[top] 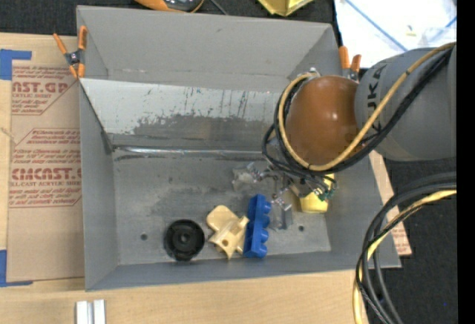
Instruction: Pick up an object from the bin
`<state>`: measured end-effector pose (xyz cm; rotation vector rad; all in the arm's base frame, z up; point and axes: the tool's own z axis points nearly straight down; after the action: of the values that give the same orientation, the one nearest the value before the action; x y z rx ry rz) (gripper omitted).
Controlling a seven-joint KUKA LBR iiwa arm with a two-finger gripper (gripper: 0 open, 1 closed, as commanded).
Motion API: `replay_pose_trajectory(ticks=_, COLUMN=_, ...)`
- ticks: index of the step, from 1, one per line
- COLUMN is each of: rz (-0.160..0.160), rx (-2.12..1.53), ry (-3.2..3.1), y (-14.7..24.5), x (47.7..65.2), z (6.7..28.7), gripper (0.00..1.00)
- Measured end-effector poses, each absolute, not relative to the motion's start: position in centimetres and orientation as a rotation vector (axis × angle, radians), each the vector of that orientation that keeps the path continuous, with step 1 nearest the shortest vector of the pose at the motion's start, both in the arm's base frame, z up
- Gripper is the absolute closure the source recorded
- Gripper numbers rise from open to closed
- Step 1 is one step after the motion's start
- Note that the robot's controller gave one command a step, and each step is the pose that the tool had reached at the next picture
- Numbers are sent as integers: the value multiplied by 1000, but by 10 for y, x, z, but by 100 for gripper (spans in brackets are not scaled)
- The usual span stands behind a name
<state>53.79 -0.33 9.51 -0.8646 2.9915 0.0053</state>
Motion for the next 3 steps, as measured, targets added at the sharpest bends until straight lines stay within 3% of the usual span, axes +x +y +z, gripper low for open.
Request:
replay_pose_trajectory(ticks=1, rz=8, rx=-883, ry=2983, y=-6, x=523, z=87, gripper=0)
replay_pose_trajectory(ticks=2, rz=8, rx=-942, ry=2960, y=23, x=539, z=75, gripper=0)
replay_pose_trajectory(ticks=3, rz=10, rx=-873, ry=2990, y=26, x=541, z=70, gripper=100)
